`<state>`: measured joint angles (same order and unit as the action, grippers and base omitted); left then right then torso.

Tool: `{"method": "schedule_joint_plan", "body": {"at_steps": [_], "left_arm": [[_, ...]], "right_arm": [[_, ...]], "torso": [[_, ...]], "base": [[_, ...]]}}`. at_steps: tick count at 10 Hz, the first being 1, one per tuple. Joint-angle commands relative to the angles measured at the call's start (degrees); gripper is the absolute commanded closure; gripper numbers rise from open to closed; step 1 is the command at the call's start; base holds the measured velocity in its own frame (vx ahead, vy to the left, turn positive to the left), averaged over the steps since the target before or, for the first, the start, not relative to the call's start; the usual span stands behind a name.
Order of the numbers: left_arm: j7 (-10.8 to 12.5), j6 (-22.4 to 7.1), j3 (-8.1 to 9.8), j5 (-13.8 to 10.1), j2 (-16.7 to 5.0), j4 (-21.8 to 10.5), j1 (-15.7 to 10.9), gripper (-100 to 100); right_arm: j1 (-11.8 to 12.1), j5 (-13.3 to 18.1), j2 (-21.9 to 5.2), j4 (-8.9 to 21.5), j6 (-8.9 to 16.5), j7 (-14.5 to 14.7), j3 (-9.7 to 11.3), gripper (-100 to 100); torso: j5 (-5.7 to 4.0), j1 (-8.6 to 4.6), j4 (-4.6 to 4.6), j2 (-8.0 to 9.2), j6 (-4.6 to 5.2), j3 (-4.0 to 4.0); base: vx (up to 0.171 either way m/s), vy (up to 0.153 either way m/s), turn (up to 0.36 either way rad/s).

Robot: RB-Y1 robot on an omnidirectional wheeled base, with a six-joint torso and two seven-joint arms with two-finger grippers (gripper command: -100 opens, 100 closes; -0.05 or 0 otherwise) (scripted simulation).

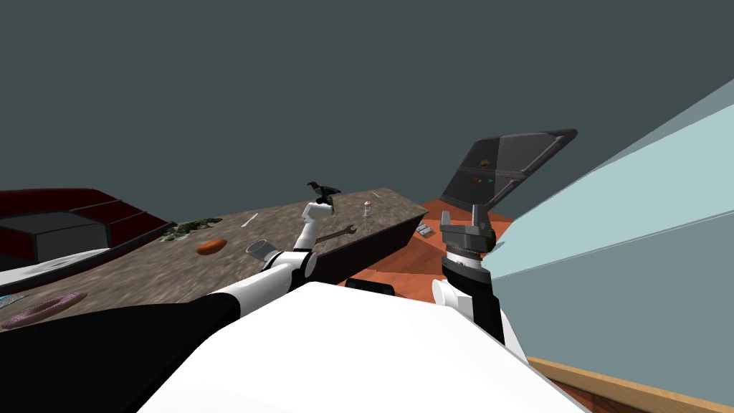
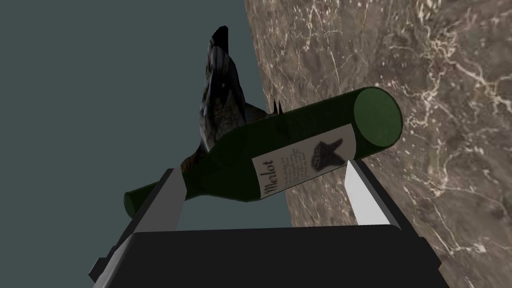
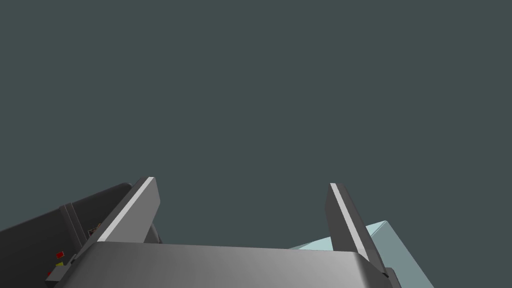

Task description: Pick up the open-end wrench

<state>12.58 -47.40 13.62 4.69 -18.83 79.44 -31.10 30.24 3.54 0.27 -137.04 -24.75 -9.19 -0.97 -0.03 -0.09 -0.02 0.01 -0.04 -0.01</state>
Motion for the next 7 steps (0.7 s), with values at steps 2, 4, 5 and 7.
{"method": "schedule_joint_plan", "body": {"at_steps": [2,4,5,7], "left_arm": [[0.6,-3.7,-0.12,-1.5,-0.8,-3.7,-3.2,-100],[0.6,-4.6,-0.12,-1.5,-0.8,-5.6,-3.7,-100],[1.1,-7.5,-0.34,-2.8,-1.3,-7.7,-6.3,-100],[1.1,-8.1,-0.34,-2.8,-1.3,-9.5,-6.5,-100]], "right_arm": [[0.0,0.0,0.0,0.0,0.0,0.0,0.0,0],[0.0,0.0,0.0,0.0,0.0,0.0,0.0,0],[0.0,0.0,0.0,0.0,0.0,0.0,0.0,0],[0.0,0.0,0.0,0.0,0.0,0.0,0.0,0]], "torso": [[0.01,0.05,0.00,0.01,-0.01,0.00],[0.00,0.01,0.00,0.00,0.00,0.00],[0.01,0.06,0.00,0.01,-0.01,0.01],[0.01,0.03,0.00,0.02,-0.01,0.01]], "base": [[0.005,-0.023,0.007],[0.006,-0.020,0.003],[0.003,-0.022,0.015],[0.000,-0.017,0.005]]}}
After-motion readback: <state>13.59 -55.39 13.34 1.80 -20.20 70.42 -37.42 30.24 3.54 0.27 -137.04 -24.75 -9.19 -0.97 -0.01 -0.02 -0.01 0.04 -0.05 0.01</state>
